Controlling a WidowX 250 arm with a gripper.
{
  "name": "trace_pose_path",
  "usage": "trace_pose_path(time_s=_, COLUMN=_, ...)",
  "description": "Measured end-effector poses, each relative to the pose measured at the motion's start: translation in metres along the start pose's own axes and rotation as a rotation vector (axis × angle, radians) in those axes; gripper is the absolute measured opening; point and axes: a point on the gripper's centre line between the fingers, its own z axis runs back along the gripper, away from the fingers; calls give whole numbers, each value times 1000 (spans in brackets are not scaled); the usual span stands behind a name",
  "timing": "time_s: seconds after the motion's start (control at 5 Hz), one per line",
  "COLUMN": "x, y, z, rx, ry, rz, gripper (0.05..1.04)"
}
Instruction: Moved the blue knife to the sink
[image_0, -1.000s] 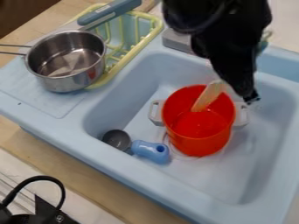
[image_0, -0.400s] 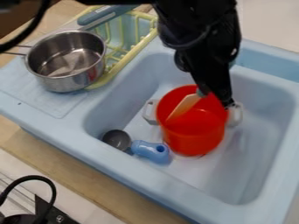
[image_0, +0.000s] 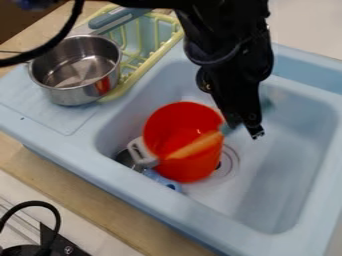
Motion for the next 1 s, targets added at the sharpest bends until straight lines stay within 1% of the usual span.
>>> trace_pose_path(time_s=0.2, x=0, y=-1, z=1, rx=-18, ry=5, rz=22, gripper=741)
trace_pose_path(time_s=0.4, x=0, y=-2, z=3, rx=-26, ry=5, rz=35, gripper=982)
trace_pose_path(time_s=0.6, x=4, y=2, z=8, rx=-9, ry=-16, rz=44, gripper=997)
trace_pose_path(time_s=0.8, x=5, y=2, z=9, rx=-5, ry=-17, rz=47, gripper=997)
trace_pose_path(time_s=1.0, x=7, y=1, z=10, rx=9, ry=-5, rz=71, gripper=997)
